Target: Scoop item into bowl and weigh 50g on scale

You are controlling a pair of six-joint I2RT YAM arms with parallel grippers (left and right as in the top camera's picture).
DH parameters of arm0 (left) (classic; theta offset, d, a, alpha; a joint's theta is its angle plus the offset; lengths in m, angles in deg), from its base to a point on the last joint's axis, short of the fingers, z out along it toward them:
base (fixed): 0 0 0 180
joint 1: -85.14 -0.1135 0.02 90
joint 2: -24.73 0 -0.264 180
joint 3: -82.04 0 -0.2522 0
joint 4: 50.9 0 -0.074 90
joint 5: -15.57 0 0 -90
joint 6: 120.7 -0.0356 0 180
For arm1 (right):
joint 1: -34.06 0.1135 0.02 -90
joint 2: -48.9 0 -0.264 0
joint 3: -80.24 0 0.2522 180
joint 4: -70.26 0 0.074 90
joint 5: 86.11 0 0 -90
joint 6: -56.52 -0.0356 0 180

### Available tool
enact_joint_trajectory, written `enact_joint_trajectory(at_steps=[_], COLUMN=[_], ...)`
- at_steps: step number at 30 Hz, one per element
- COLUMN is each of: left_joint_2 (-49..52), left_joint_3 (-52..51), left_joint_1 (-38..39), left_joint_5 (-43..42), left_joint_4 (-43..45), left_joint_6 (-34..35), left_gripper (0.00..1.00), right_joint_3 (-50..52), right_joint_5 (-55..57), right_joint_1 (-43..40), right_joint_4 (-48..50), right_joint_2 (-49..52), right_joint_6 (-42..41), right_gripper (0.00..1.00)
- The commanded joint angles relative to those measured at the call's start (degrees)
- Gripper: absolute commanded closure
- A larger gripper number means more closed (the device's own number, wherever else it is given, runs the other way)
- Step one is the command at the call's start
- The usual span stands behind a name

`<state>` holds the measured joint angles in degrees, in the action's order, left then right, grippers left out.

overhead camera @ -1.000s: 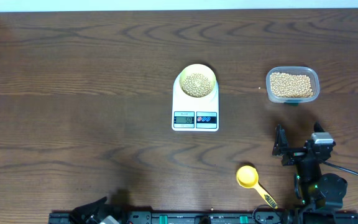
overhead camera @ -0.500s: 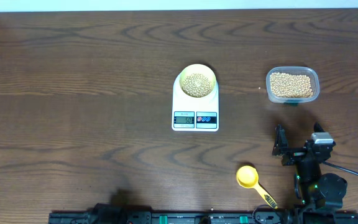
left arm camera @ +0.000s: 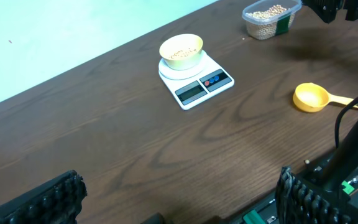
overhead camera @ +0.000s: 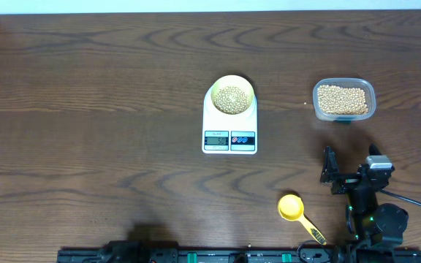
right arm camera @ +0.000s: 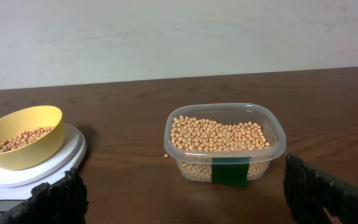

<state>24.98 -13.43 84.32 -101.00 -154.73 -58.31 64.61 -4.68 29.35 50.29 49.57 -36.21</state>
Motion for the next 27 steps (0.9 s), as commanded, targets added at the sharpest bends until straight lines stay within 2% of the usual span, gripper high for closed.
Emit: enact_joint_trajectory(at_steps=[1, 13, 22, 27], left_joint_2=[-0.1, -0.1, -0.1, -0.1], left_joint_3=[0.9, 1.4, -1.4, -10.2], left_joint_1=[-0.2, -0.2, -0.2, -0.2], left_joint_5=[0.5, 0.5, 0.0, 0.0], left_joint_4=[-0.3, -0.1, 12.2, 21.2], left_joint_6=[0.5, 0.3, 0.6, 5.3], left_gripper=[0.0, 0.0, 0.0, 0.0], right_joint_3=[0.4, 0.4, 0.4, 0.4], right_joint_5=[-0.4, -0.4, -0.4, -0.4], right_joint_1=[-0.1, -0.1, -0.1, -0.1], right_joint_4=[0.0, 0.0, 0.0, 0.0], right_joint_2=[-0.4, -0.4, -0.4, -0.4], right_joint_6=[0.7, 0.7, 0.7, 0.7], right_gripper=[0.01, 0.01, 0.01, 0.01])
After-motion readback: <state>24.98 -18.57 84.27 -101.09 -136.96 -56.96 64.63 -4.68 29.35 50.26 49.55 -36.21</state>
